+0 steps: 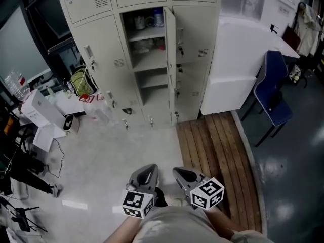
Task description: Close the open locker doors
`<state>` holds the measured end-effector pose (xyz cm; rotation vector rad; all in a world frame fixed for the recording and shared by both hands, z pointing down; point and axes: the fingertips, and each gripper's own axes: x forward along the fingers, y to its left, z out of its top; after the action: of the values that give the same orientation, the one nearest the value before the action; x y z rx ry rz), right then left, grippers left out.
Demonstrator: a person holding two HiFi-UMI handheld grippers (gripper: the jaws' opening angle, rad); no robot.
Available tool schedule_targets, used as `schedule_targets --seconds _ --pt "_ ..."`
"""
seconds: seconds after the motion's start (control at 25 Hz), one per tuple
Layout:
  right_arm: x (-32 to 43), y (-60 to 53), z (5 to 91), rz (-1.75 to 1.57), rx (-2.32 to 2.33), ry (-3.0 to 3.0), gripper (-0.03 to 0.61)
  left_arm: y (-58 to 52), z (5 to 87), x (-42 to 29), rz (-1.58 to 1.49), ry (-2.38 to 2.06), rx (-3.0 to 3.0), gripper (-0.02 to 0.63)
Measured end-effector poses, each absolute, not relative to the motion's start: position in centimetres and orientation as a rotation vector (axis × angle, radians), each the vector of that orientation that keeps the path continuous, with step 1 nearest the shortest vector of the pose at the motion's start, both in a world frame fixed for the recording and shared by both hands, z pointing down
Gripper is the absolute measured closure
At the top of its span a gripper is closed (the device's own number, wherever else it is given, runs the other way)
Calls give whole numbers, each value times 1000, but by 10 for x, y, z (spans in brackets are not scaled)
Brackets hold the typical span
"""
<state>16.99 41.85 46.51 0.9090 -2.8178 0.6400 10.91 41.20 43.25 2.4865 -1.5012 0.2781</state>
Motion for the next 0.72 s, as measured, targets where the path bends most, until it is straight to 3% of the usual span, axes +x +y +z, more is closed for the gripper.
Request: schedule_targets --seconds 0.72 --pt "120 291 475 597 932 -2800 552 277 440 70 226 -1457 2533 600"
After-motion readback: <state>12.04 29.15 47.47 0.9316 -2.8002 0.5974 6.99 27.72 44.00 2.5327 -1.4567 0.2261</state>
